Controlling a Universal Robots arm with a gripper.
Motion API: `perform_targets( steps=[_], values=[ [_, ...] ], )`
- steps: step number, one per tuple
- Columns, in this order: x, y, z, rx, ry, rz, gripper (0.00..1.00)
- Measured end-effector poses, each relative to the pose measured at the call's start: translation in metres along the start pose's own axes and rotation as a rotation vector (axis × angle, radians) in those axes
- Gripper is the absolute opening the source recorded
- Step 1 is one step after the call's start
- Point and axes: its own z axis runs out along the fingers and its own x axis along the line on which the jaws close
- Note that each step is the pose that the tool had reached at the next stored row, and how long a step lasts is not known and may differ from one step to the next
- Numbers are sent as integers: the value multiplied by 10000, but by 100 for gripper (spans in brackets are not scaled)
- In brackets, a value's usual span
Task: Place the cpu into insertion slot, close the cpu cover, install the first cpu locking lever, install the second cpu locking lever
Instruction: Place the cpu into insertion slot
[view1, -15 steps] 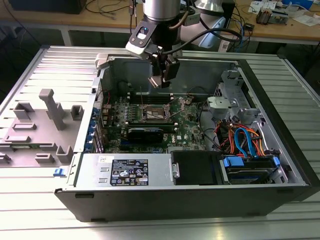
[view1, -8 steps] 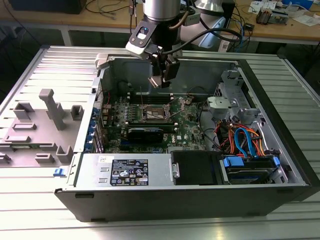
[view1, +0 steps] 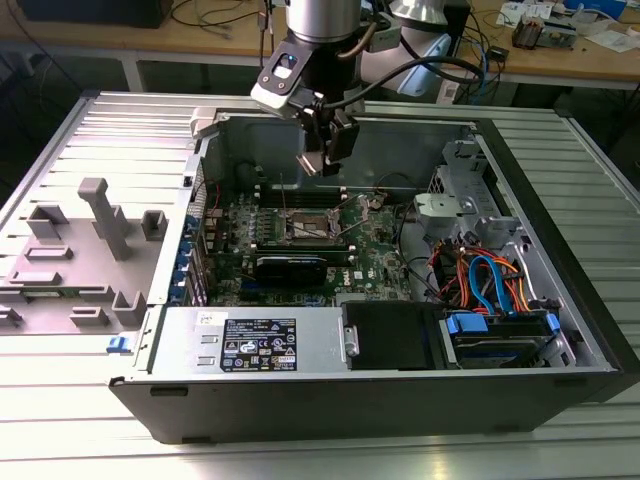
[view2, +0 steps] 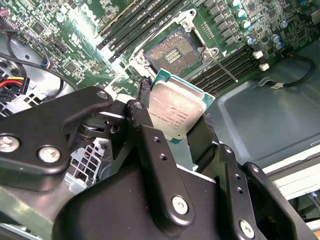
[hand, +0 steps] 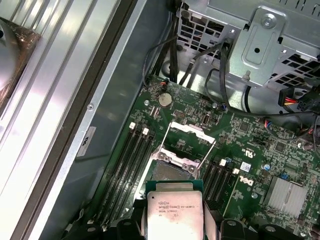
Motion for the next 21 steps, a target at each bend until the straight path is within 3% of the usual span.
perform_targets(
  steps=[4, 13, 21],
  values=[
    [-1, -4, 42, 3, -57, 660, 54],
    [-1, -15, 212, 3, -179, 2391, 54],
    [-2, -21, 302, 14, -272, 3464, 54]
  ],
)
